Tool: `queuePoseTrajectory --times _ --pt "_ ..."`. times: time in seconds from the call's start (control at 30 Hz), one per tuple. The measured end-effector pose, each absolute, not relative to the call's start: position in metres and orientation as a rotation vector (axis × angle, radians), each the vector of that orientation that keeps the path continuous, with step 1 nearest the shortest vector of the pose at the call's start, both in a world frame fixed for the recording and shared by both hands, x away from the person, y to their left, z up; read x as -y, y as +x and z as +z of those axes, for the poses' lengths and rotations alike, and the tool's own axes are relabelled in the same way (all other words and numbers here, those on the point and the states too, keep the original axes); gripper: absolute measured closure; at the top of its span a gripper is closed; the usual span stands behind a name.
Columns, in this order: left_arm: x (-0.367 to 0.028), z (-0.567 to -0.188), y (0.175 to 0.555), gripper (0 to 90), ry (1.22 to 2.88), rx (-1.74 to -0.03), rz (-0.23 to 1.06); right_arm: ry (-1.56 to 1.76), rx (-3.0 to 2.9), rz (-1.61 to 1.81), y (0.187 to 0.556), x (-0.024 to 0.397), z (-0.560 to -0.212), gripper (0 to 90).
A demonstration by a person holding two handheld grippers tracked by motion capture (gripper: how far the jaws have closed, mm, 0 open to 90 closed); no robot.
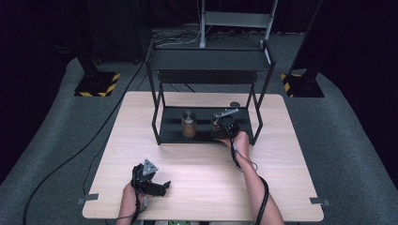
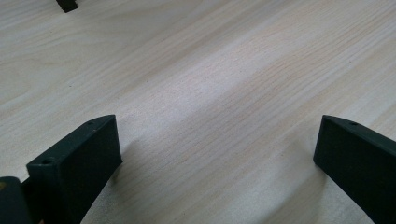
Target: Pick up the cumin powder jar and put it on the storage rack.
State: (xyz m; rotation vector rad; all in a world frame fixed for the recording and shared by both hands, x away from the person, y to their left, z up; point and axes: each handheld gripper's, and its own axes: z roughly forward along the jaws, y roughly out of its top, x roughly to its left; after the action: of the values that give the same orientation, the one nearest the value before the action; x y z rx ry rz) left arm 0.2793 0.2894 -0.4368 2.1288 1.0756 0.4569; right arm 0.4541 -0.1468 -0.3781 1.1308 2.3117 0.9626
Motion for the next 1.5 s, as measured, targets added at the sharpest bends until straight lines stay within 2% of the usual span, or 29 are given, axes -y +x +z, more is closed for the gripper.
queuePoseTrajectory --times 1.5 --pt "-0.289 -0.437 0.278 0.3 2.129 -1.073 0.463 1.14 -2.28 1.06 0.458 0.138 -0.399 30.3"
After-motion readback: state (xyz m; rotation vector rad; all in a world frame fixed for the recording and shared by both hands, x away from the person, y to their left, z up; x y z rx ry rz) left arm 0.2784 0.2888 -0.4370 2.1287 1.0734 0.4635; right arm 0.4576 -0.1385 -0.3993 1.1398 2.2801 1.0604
